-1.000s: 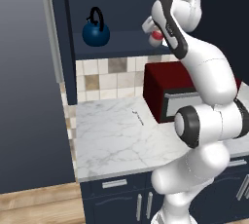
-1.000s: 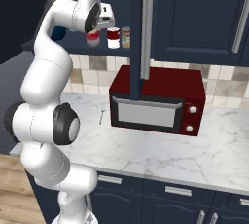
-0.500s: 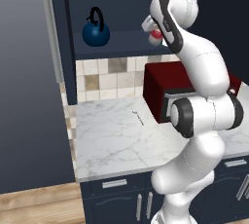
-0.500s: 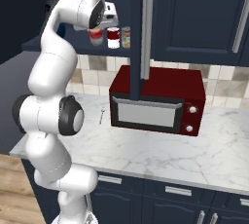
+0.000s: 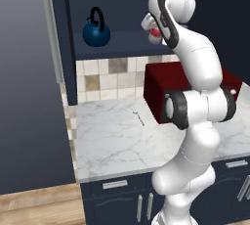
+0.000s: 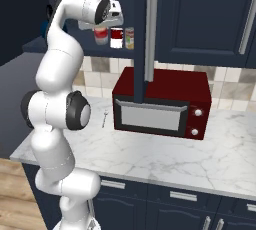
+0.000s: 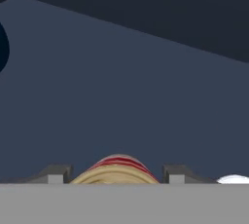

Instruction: Pick the cans from the counter and place them in their designated side in the cabinet.

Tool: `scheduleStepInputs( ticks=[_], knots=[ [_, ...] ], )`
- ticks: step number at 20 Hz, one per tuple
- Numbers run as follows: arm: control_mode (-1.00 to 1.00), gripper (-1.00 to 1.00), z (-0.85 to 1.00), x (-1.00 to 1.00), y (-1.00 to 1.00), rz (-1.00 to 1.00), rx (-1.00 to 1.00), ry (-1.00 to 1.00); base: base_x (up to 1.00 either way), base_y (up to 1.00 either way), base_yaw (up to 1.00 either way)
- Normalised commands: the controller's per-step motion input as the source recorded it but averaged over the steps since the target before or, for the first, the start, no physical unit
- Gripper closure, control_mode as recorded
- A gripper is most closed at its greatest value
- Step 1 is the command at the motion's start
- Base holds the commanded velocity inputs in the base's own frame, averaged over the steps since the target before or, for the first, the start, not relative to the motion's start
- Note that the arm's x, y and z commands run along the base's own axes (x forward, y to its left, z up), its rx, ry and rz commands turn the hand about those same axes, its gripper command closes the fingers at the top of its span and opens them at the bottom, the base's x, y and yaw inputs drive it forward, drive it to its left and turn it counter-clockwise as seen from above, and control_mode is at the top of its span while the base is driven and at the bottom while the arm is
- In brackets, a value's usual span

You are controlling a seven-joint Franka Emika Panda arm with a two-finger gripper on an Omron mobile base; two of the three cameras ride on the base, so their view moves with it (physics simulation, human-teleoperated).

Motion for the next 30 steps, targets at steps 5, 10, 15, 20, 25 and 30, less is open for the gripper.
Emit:
scheduleStepInputs(
  ticks=[5, 10, 15, 20, 25, 30],
  knots=[
    [-1.0, 1.0, 0.0, 0.11, -0.07, 0.02, -0.02, 0.06, 0.0, 0.0, 0.0],
    [-1.0, -1.0, -0.01, 0.0, -0.02, 0.01, -0.02, 0.06, 0.0, 0.0, 0.0],
    [-1.0, -1.0, 0.0, -0.05, 0.0, 0.01, -0.02, 0.03, 0.0, 0.0, 0.0],
    [-1.0, -1.0, 0.0, -0.04, 0.0, 0.02, -0.02, 0.01, 0.0, 0.0, 0.0],
    [-1.0, -1.0, 0.0, -0.17, 0.0, 0.04, -0.02, 0.0, 0.0, 0.0, 0.0],
    [-1.0, -1.0, 0.0, -0.47, 0.06, 0.07, -0.02, -0.01, 0.0, 0.0, 0.0]
  ],
)
